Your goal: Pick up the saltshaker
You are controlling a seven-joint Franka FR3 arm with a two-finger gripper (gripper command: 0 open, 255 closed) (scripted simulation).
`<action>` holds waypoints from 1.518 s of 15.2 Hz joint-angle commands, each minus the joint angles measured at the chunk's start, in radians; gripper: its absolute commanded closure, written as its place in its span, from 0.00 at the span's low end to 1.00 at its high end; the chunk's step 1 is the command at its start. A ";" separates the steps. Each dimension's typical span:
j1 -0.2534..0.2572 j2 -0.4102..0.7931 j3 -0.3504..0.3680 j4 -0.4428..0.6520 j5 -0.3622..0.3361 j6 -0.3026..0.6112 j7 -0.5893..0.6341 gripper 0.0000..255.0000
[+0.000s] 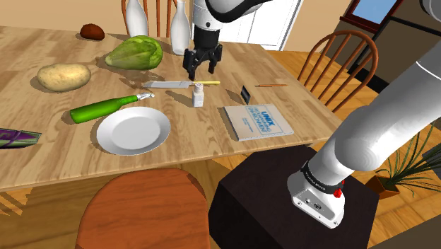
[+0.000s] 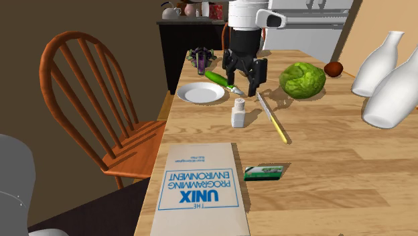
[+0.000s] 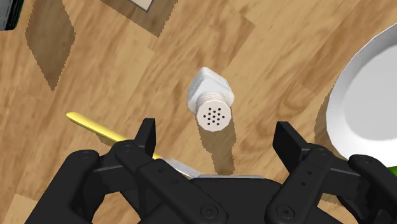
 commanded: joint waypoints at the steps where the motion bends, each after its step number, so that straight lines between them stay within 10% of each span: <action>1: 0.001 0.026 0.005 -0.006 -0.011 0.032 0.011 0.00; 9: 0.002 0.054 0.007 -0.054 -0.019 0.106 0.018 0.00; 10: 0.002 0.053 0.007 -0.055 -0.019 0.106 0.017 1.00; 23: 0.002 0.033 0.005 -0.021 -0.013 0.053 0.013 1.00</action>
